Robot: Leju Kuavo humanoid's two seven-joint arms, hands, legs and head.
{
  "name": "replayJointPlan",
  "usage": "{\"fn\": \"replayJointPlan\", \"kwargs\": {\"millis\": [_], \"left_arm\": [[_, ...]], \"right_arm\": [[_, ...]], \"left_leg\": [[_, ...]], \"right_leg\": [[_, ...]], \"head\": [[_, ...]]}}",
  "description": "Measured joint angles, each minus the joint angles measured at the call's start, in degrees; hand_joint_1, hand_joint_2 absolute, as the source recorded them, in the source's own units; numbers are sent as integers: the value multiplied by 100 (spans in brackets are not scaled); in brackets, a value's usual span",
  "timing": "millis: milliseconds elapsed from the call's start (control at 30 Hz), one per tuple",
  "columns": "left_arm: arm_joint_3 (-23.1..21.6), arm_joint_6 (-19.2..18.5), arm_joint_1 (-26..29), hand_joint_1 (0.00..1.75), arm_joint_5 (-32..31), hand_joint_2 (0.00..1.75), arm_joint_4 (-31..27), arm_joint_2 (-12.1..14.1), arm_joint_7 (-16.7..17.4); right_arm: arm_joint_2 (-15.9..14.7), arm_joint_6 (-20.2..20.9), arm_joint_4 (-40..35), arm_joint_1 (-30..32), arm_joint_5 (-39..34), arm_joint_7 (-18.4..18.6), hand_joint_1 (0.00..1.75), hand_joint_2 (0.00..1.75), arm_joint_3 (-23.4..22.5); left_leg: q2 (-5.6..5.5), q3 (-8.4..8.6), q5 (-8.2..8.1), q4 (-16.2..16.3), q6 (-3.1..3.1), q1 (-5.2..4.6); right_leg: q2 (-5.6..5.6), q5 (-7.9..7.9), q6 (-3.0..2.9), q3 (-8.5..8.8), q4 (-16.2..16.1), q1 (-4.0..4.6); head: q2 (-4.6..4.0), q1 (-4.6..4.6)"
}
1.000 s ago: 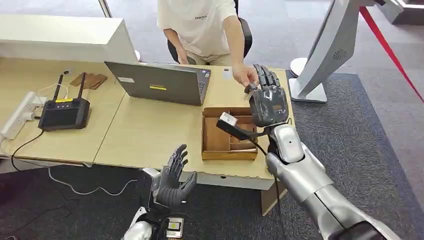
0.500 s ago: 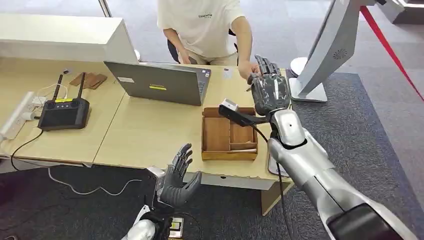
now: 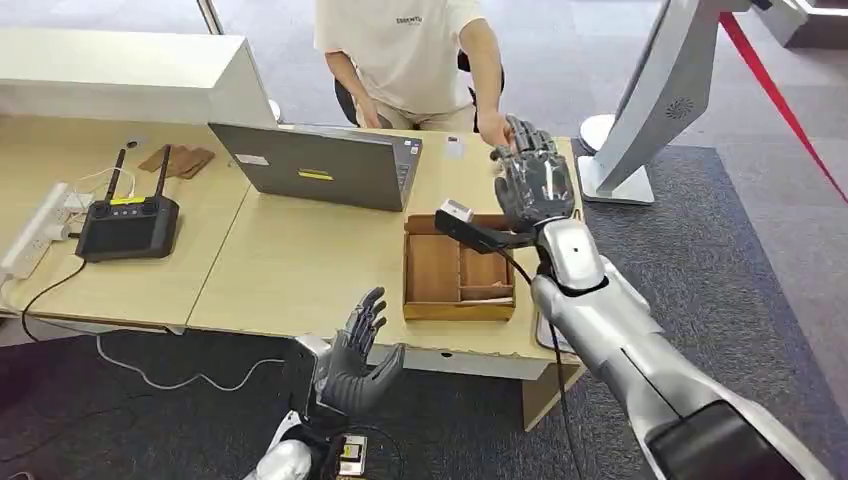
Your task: Pass the card to the sensor for recognition and then transmit it.
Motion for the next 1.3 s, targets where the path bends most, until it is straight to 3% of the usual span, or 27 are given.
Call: {"fn": "replayJointPlan", "kwargs": {"millis": [300, 367, 633, 767, 867, 1000, 1100, 1300], "left_arm": [[2, 0, 2, 0, -55, 175, 13, 0, -2], [7, 0, 2, 0, -129, 175, 15, 0, -11], [31, 0, 47, 0, -330, 175, 13, 0, 0], [133, 0, 212, 0, -642, 175, -59, 0, 61], [273, 0, 430, 0, -877, 175, -204, 2, 107], [422, 0, 696, 0, -1244, 175, -416, -7, 114], [511, 0, 765, 0, -1346, 175, -549, -20, 116], [660, 0, 815, 0, -1469, 175, -763, -50, 168]], "right_arm": [[68, -286, 125, -47, -225, -59, 0, 175, 26], [96, -830, 184, -148, -957, -433, 0, 175, 6], [-68, -1174, -388, 115, -2125, -986, 0, 175, -151], [-343, -1152, -1406, 823, -3978, -1211, 0, 175, -452], [-634, -1018, -2382, 1684, -5482, -1320, 0, 175, -798], [-936, -675, -3575, 2840, -6906, -1773, 0, 175, -1294], [-1058, -461, -4229, 3380, -7425, -1959, 0, 175, -1578], [-1167, -326, -5084, 3926, -7608, -2107, 0, 175, -1876]], "left_leg": [[0, 0, 0, 0, 0, 0], [0, 1, 0, 0, 0, 0], [-2, 5, 0, 1, 0, 0], [-6, 9, -1, 0, 0, 1], [-11, 9, -5, 0, 1, 0], [-18, 3, -9, -1, 3, -1], [-15, 3, -9, -2, 3, 0], [-14, 7, -4, -2, -2, 1]], "right_leg": [[0, 0, 0, 0, 1, 0], [0, 0, 0, 0, 0, 0], [0, 0, 0, 2, -2, 0], [-2, -2, 1, 8, -6, 3], [-4, -3, 3, 13, -12, 4], [-4, -5, 4, 8, -13, 2], [-3, -5, 4, 7, -13, 1], [-3, -2, 0, 9, -8, 1]], "head": [[0, 0], [0, 0], [0, 0], [0, 2], [0, 2], [0, 2], [0, 0], [0, 0]]}}
